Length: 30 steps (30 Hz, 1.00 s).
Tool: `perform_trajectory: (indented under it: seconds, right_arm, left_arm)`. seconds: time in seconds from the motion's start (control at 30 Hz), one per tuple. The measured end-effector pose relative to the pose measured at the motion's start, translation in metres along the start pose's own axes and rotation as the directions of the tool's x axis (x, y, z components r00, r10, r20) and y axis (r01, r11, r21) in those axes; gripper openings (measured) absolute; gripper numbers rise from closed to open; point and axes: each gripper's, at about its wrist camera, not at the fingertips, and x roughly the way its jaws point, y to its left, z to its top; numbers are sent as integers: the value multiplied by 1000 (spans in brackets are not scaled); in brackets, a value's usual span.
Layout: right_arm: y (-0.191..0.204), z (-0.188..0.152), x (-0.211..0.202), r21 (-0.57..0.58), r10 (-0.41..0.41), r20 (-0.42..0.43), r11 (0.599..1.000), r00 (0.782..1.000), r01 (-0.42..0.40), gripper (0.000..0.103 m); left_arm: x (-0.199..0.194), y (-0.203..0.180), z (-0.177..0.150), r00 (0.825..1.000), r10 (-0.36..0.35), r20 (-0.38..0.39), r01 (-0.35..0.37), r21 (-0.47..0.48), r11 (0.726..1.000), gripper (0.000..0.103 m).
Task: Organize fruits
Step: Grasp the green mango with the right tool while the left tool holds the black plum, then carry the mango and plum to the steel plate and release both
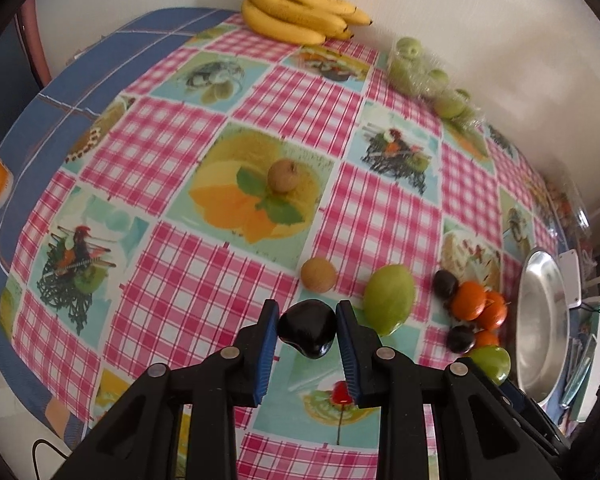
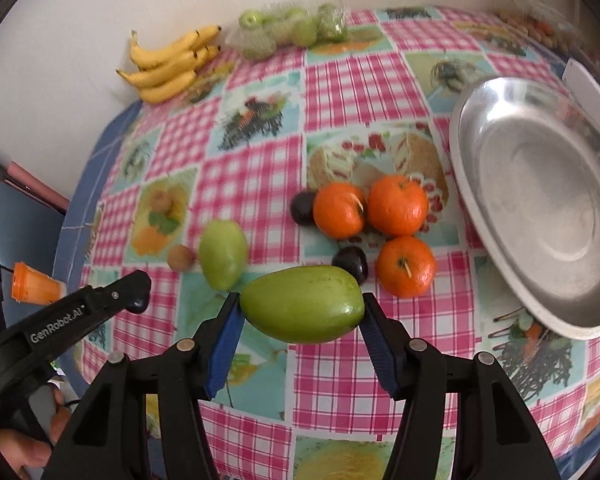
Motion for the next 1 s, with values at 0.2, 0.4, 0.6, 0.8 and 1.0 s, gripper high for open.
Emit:
perform_trajectory:
  seconds: [0.2, 0.4, 0.6, 0.8, 1.0]
  right_arm:
    - [7, 2, -8, -14, -32, 26, 999, 999, 32, 60]
    - [-1, 14, -11, 15, -75, 35, 997, 997, 75, 60]
    - [-11, 33, -10, 42, -114, 26, 993, 993, 113, 60]
    - [-26, 52, -8, 76, -134, 28, 988, 991, 131, 60]
    - [-40, 65, -5, 104, -155, 31, 983, 987, 151, 60]
  left_arm:
    - [-2, -11, 6, 1000, -3, 13, 3, 4, 1000, 31]
    - [2, -27, 15, 1000, -20, 15, 20, 4, 1000, 31]
    - [12, -49, 27, 999, -31, 19, 31, 13, 999, 31]
    - [25, -72, 37, 999, -40, 12, 39, 35, 999, 31]
    - [38, -100, 41, 998, -64, -2, 64, 58, 996, 31]
